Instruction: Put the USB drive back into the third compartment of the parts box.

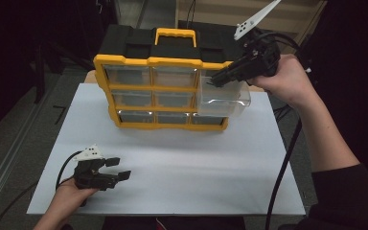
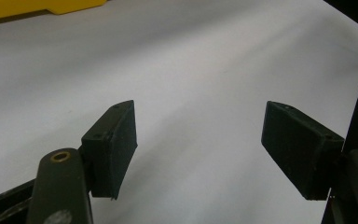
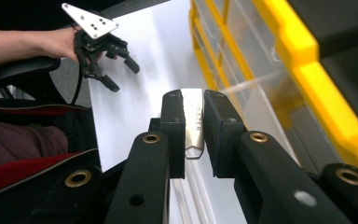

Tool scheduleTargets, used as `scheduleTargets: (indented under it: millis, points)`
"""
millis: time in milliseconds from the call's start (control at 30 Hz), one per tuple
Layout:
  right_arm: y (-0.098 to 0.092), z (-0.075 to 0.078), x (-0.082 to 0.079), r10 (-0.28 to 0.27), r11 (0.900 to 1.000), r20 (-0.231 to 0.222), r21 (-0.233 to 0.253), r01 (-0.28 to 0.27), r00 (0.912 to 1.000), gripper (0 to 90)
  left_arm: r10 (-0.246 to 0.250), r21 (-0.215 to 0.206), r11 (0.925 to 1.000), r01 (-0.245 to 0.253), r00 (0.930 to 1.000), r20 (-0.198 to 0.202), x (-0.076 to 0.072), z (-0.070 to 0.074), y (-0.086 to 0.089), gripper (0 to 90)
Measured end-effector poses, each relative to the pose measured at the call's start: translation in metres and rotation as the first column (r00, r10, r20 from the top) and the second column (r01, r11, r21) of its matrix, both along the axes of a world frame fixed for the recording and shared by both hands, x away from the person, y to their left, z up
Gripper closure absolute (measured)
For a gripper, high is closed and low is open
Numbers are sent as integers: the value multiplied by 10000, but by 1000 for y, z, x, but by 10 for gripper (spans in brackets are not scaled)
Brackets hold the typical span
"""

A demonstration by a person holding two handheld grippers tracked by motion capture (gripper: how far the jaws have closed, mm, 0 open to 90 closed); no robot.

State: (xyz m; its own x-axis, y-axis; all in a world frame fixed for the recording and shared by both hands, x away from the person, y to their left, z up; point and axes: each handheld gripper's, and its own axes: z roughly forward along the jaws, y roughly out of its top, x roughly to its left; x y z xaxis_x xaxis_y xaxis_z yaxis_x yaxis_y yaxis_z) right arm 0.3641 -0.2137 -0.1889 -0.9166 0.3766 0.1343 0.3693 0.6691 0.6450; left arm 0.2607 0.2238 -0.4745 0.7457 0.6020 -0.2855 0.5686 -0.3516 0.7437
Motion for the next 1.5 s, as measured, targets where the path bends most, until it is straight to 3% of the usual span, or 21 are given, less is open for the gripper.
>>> scheduleTargets:
  millis: [233,500,567,767,833,900,1067,1500]
  points:
    - [-17,-6,4,-400,9991,-80,-116,399,9992,762,-44,22,10000,44,10000,-12,1,0,-1,278]
    - [-20,-21,7,-669,9977,-227,-139,666,9975,743,-86,4,10000,86,10000,-25,2,0,-2,278]
    - [-18,-24,9,-760,9970,-186,-133,758,9969,666,-90,5,10000,90,10000,-29,1,0,-2,278]
    - [-14,-24,7,-748,9972,-154,-22,747,9971,573,-54,-18,10000,54,10000,22,1,0,-2,278]
    - [-13,-23,5,-868,9961,-28,138,868,9962,465,-76,19,10000,76,10000,7,1,0,-2,278]
    - [-11,-22,0,-908,9954,456,353,892,9948,382,-93,22,10000,93,10000,-13,1,0,-2,278]
    - [-3,-23,-8,-672,9957,438,663,642,9968,238,-79,16,10000,79,10000,-37,1,0,-2,278]
    - [36,-26,-36,-180,9990,530,415,158,9984,249,-58,5,10000,58,10000,-5,1,0,-2,278]
